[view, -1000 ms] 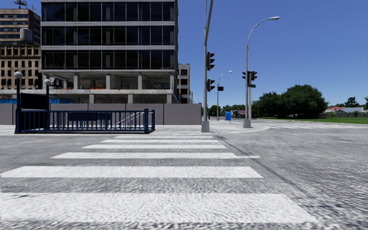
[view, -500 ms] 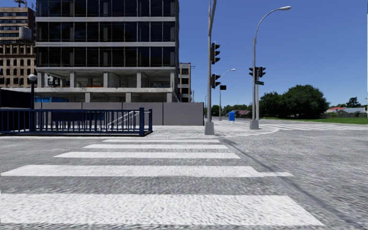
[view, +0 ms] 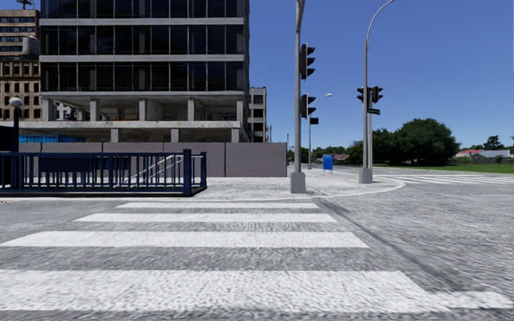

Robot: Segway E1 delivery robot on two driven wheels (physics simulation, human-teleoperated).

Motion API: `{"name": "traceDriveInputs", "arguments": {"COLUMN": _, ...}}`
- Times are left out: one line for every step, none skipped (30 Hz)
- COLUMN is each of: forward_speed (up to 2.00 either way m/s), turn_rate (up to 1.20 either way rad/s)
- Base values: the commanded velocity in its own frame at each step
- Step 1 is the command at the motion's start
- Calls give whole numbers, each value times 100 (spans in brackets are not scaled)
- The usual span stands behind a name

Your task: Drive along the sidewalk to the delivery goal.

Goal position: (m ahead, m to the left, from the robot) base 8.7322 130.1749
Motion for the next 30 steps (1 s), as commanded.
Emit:
{"name": "traceDriveInputs", "arguments": {"forward_speed": 200, "turn_rate": 0}}
{"name": "traceDriveInputs", "arguments": {"forward_speed": 200, "turn_rate": 0}}
{"name": "traceDriveInputs", "arguments": {"forward_speed": 200, "turn_rate": 0}}
{"name": "traceDriveInputs", "arguments": {"forward_speed": 200, "turn_rate": 0}}
{"name": "traceDriveInputs", "arguments": {"forward_speed": 200, "turn_rate": 0}}
{"name": "traceDriveInputs", "arguments": {"forward_speed": 200, "turn_rate": 0}}
{"name": "traceDriveInputs", "arguments": {"forward_speed": 200, "turn_rate": 0}}
{"name": "traceDriveInputs", "arguments": {"forward_speed": 200, "turn_rate": 0}}
{"name": "traceDriveInputs", "arguments": {"forward_speed": 200, "turn_rate": 0}}
{"name": "traceDriveInputs", "arguments": {"forward_speed": 200, "turn_rate": 0}}
{"name": "traceDriveInputs", "arguments": {"forward_speed": 200, "turn_rate": 0}}
{"name": "traceDriveInputs", "arguments": {"forward_speed": 200, "turn_rate": 0}}
{"name": "traceDriveInputs", "arguments": {"forward_speed": 200, "turn_rate": 0}}
{"name": "traceDriveInputs", "arguments": {"forward_speed": 200, "turn_rate": 0}}
{"name": "traceDriveInputs", "arguments": {"forward_speed": 200, "turn_rate": 0}}
{"name": "traceDriveInputs", "arguments": {"forward_speed": 200, "turn_rate": 0}}
{"name": "traceDriveInputs", "arguments": {"forward_speed": 200, "turn_rate": 0}}
{"name": "traceDriveInputs", "arguments": {"forward_speed": 200, "turn_rate": 0}}
{"name": "traceDriveInputs", "arguments": {"forward_speed": 200, "turn_rate": 0}}
{"name": "traceDriveInputs", "arguments": {"forward_speed": 200, "turn_rate": 0}}
{"name": "traceDriveInputs", "arguments": {"forward_speed": 200, "turn_rate": 0}}
{"name": "traceDriveInputs", "arguments": {"forward_speed": 200, "turn_rate": 0}}
{"name": "traceDriveInputs", "arguments": {"forward_speed": 200, "turn_rate": 0}}
{"name": "traceDriveInputs", "arguments": {"forward_speed": 200, "turn_rate": 0}}
{"name": "traceDriveInputs", "arguments": {"forward_speed": 200, "turn_rate": 0}}
{"name": "traceDriveInputs", "arguments": {"forward_speed": 200, "turn_rate": 0}}
{"name": "traceDriveInputs", "arguments": {"forward_speed": 200, "turn_rate": 0}}
{"name": "traceDriveInputs", "arguments": {"forward_speed": 200, "turn_rate": 0}}
{"name": "traceDriveInputs", "arguments": {"forward_speed": 200, "turn_rate": 0}}
{"name": "traceDriveInputs", "arguments": {"forward_speed": 200, "turn_rate": 0}}
